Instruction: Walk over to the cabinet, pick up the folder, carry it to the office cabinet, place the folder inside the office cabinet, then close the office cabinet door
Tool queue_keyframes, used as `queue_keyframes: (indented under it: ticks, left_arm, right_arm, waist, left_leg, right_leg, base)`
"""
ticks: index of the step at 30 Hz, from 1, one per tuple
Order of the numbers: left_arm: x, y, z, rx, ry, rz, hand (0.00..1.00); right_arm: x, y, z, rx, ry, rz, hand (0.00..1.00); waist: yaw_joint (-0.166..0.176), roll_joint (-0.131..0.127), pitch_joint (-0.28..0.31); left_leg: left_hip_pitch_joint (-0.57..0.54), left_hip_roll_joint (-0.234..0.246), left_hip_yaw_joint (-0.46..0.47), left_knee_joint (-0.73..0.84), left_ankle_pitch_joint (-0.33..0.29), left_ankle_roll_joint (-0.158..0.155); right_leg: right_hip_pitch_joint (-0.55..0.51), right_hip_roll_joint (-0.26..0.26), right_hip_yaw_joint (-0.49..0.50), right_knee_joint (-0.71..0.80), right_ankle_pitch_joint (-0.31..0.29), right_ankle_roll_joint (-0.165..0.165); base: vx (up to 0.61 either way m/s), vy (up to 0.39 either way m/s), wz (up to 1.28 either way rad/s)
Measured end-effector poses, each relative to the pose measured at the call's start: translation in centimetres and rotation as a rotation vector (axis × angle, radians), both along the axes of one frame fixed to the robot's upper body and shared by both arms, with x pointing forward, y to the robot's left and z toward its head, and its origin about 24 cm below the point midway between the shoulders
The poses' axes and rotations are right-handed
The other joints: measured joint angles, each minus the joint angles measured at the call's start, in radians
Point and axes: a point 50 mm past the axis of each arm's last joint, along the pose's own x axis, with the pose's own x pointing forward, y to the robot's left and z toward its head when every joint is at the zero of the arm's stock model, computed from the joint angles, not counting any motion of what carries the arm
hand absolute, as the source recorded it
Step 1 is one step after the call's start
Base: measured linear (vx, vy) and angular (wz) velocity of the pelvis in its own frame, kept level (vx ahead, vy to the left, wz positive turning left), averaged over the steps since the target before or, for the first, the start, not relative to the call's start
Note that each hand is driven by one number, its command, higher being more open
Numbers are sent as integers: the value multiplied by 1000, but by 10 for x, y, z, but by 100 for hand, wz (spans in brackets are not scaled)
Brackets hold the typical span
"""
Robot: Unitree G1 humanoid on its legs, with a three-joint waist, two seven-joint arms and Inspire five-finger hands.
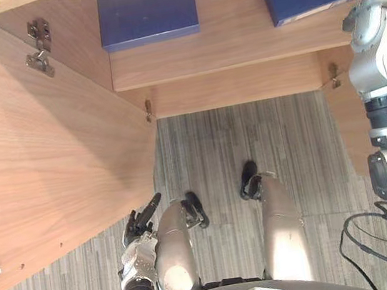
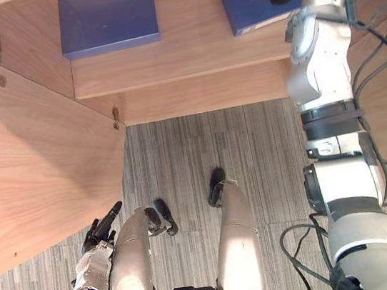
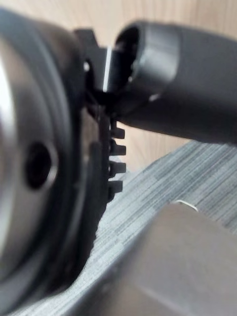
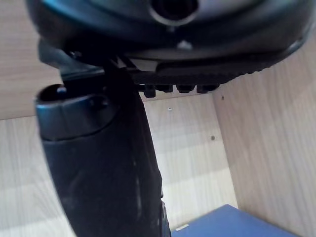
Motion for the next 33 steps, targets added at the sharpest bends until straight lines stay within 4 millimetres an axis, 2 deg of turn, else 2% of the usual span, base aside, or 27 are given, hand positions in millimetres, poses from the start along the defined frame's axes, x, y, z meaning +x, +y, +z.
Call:
queue_keyframes:
  ticks: [2, 3, 5, 6, 9, 10, 12, 13, 14, 15, 16, 17, 18, 20, 21, 23, 25, 26, 27, 30, 33]
  left_arm:
    - [-8, 1, -4, 6, 24, 0, 100]
    - [-8, 1, -4, 5, 25, -1, 100]
    - [-13, -1, -7, -3, 44, -3, 100]
    - [-15, -2, -8, -5, 49, -4, 100]
    - [-30, -8, -15, -5, 98, -34, 100]
    - [-33, -8, -17, -1, 112, -39, 100]
    - [-40, -12, -21, 20, 146, -88, 100]
    - [-40, -14, -21, 20, 150, -99, 100]
    - [-40, -18, -22, 21, 157, -133, 100]
    - [-40, -21, -22, 22, 157, -155, 100]
    - [-37, -26, -23, 28, 157, -206, 100]
    - [-36, -31, -23, 36, 157, -253, 100]
    - [-35, -32, -22, 40, 155, -269, 100]
    - [-35, -36, -22, 44, 154, -302, 100]
    - [-35, -37, -22, 45, 152, -308, 100]
    - [-36, -33, -23, 68, 167, -338, 100]
    - [-38, -29, -23, 81, 176, -341, 100]
    - [-40, -25, -24, 92, 189, -349, 100]
    - [-41, -23, -25, 97, 197, -353, 100]
    - [-55, -17, -30, 110, 255, -376, 100]
    - [-71, -14, -35, 118, 309, -384, 100]
  right_arm:
    - [4, 1, -29, 20, 74, 12, 100]
    - [5, 1, -33, 22, 84, 13, 100]
    - [8, 9, -68, 58, 174, 52, 100]
    - [9, 11, -79, 68, 201, 62, 100]
    - [1, 31, -166, 155, 438, 137, 100]
    - [-1, 37, -184, 179, 493, 160, 100]
    - [-22, 57, -251, 304, 704, 222, 100]
    - [-29, 59, -267, 348, 757, 228, 100]
    - [-41, 63, -298, 444, 865, 233, 100]
    - [-48, 64, -313, 507, 914, 228, 100]
    - [-60, 63, -341, 667, 996, 193, 100]
    - [-74, 60, -366, 862, 1050, 125, 100]
    - [-82, 59, -377, 971, 1060, 87, 100]
    - [-115, 55, -409, 1253, 1073, -41, 100]
    - [-123, 52, -414, 1304, 1061, -70, 100]
    - [-158, 44, -433, 1481, 1018, -179, 100]
    - [-182, 38, -444, 1580, 992, -265, 100]
    - [-194, 36, -449, 1623, 975, -307, 100]
    - [-199, 35, -450, 1631, 974, -319, 100]
    - [-223, 26, -457, 1744, 876, -408, 100]
    - [-237, 19, -459, 1828, 766, -458, 100]
  waist:
    - [1, -8, -13]
    - [2, -9, -13]
    - [2, -9, -30]
    - [2, -9, -34]
    - [5, -19, -106]
    - [6, -22, -124]
    - [7, -28, -173]
    - [6, -28, -184]
    - [6, -25, -207]
    - [5, -25, -217]
    - [7, -25, -225]
    - [19, -25, -231]
    - [28, -28, -233]
    - [33, -27, -255]
    - [32, -22, -265]
    - [19, -50, -288]
    - [18, -66, -300]
    - [4, -73, -307]
    - [-1, -76, -312]
    - [-8, -69, -336]
    - [-23, -62, -351]
  left_leg:
    - [31, -1, 4, -27, 6, -1]
    - [36, -1, 4, -31, 8, -1]
    - [78, -4, 6, -73, 21, -4]
    - [93, -4, 6, -86, 25, -5]
    - [186, -6, 17, -189, 53, -16]
    - [205, -6, 23, -213, 61, -19]
    - [289, -8, 34, -310, 94, -26]
    - [305, -10, 34, -326, 100, -28]
    - [332, -11, 33, -353, 107, -33]
    - [344, -13, 32, -363, 110, -33]
    - [368, -12, 9, -367, 112, -31]
    - [390, -23, -61, -365, 112, -31]
    - [402, -36, -108, -365, 112, -31]
    - [450, -99, -323, -423, 84, -23]
    - [469, -104, -343, -456, 70, -28]
    - [507, -135, -286, -499, 71, -8]
    - [529, -151, -237, -500, 63, 6]
    - [542, -160, -218, -507, 62, 9]
    - [549, -165, -211, -515, 64, 12]
    - [598, -183, -153, -562, 65, 16]
    - [642, -186, -101, -598, 64, 20]
  right_leg:
    - [31, 5, -7, -25, 8, -1]
    - [36, 6, -7, -29, 8, 0]
    - [79, 16, -15, -68, 19, 2]
    - [95, 20, -18, -81, 21, 3]
    - [187, 50, -32, -180, 45, 8]
    - [204, 58, -32, -205, 53, 10]
    - [291, 91, -38, -312, 89, 16]
    - [311, 96, -42, -338, 98, 19]
    - [349, 112, -46, -387, 117, 21]
    - [367, 120, -45, -413, 128, 25]
    - [413, 144, -33, -473, 157, 28]
    - [455, 166, -6, -534, 193, 31]
    - [474, 175, 14, -565, 213, 33]
    - [526, 195, 95, -680, 285, 52]
    - [527, 201, 116, -702, 300, 64]
    - [557, 193, 189, -801, 367, 80]
    - [572, 185, 234, -837, 398, 80]
    - [573, 179, 250, -837, 399, 80]
    - [572, 178, 259, -838, 401, 82]
    - [569, 181, 317, -842, 406, 86]
    - [569, 198, 364, -837, 414, 98]
  base:
    - [-12, 7, -4]
    - [0, 0, 0]
    - [17, -7, -1]
    - [51, -13, -3]
    - [101, -20, -9]
    - [134, -17, -18]
    - [149, -4, -14]
    - [104, 15, -6]
    - [93, 20, -5]
    - [67, 34, -17]
    - [39, 55, -43]
    - [35, 70, -60]
    - [14, 113, -88]
    - [-10, 192, -104]
    - [-63, 295, -106]
    - [-69, 245, -88]
    - [-77, 267, -69]
    - [-71, 255, -56]
    - [-25, 144, -48]
    - [7, 91, -50]
    - [58, 56, -48]
